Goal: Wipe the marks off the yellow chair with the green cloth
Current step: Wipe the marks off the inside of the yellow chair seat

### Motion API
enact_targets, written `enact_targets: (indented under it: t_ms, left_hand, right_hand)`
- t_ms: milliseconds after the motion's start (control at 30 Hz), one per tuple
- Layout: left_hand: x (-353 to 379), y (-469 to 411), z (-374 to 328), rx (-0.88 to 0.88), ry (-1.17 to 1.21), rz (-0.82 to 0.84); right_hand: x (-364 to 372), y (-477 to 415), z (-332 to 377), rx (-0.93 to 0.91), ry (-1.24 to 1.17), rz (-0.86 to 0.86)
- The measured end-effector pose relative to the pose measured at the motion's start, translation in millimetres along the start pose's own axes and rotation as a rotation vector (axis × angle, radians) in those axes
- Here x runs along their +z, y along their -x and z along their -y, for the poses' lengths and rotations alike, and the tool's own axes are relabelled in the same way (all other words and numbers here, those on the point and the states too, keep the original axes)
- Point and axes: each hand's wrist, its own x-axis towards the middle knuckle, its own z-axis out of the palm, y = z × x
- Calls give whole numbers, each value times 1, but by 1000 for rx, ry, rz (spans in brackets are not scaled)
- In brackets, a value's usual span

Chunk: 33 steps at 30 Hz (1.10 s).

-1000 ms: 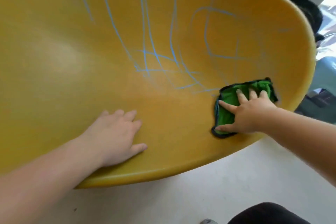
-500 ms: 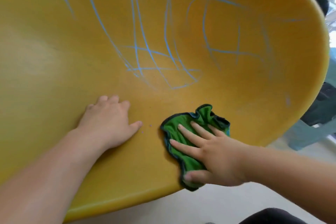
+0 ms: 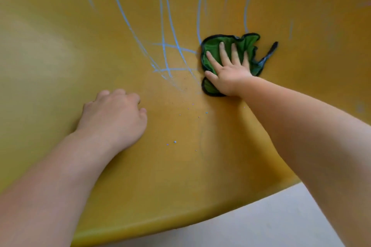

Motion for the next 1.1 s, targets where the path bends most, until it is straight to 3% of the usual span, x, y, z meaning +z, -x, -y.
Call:
enact_targets:
  t_ms: [167,300,400,567,700,867,1100]
  left_hand:
    - [-2,-1,5,-56,27,7]
    - [-4,-2,6,-63,54,12]
    - [-4,-1,5,-44,82,22]
    - [-8,4,8,-37,50,15]
    - [-13,8,16,-35,9,9]
    - [-15,12,28,-38,-17,62]
    - [-2,9,23,59,6,91]
  right_hand:
    - [15,45,65,-400,-19,106]
    - [24,141,52,-717,-39,230]
    - [12,164,4,-662,-3,224]
    - [-7,88,-64,-112,145,6]
    - [0,21,-41,13,80,-87]
    - [13,18,38,-181,13,-55]
    - [29,167,78,-709,-60,198]
